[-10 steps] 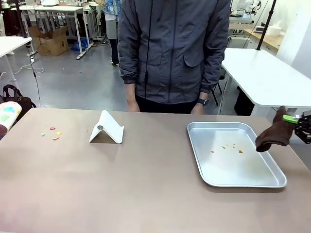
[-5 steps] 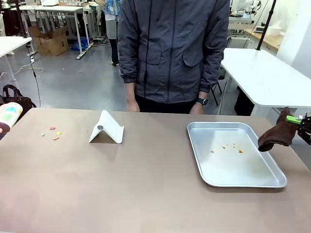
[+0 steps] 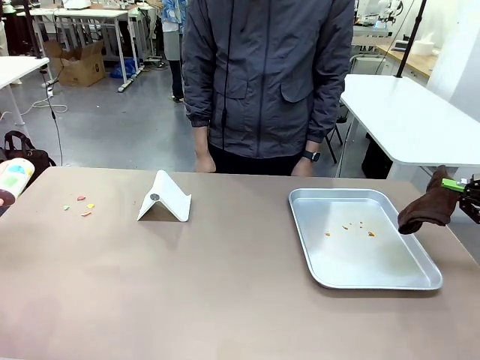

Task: Clean the surface of the table.
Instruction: If a person points to the right, clean the right side of the table with your right hand, and if they point to the left, clean the left side with your left hand.

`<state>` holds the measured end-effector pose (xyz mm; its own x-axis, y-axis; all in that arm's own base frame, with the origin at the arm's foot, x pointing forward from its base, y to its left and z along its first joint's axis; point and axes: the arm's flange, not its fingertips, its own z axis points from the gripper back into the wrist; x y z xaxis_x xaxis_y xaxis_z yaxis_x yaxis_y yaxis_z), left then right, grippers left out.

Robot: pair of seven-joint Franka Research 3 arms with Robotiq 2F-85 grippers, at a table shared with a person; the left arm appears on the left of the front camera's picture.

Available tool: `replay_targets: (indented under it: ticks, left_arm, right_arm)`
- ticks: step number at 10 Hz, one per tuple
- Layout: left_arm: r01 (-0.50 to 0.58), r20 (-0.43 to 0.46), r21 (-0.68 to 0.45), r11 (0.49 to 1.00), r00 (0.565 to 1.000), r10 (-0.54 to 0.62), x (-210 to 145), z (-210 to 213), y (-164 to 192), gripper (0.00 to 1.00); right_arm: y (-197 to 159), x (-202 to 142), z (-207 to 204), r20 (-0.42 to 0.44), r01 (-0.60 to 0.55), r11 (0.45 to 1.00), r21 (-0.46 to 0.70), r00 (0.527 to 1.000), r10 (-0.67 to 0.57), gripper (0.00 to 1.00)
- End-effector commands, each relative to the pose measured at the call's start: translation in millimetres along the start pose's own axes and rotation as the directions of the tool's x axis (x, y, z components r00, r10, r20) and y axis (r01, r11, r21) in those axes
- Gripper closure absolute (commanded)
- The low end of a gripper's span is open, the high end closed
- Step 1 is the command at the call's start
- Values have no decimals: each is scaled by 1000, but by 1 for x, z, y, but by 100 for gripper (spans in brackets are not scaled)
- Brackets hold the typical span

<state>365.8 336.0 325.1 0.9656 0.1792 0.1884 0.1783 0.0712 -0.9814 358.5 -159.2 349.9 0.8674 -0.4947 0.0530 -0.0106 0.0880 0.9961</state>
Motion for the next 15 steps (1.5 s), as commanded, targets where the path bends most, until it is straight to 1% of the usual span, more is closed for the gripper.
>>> replay_targets:
  ticks: [1, 15]
  left_arm:
    - [17, -14, -7, 1000, 1000, -17, -5, 0, -7, 100]
    - [17, -14, -7, 1000, 1000, -17, -5, 0, -7, 100]
  right_arm:
    - [6, -2, 0, -14, -8, 1000, 7, 1000, 8, 100]
    - [6, -2, 0, -14, -8, 1000, 7, 1000, 8, 100]
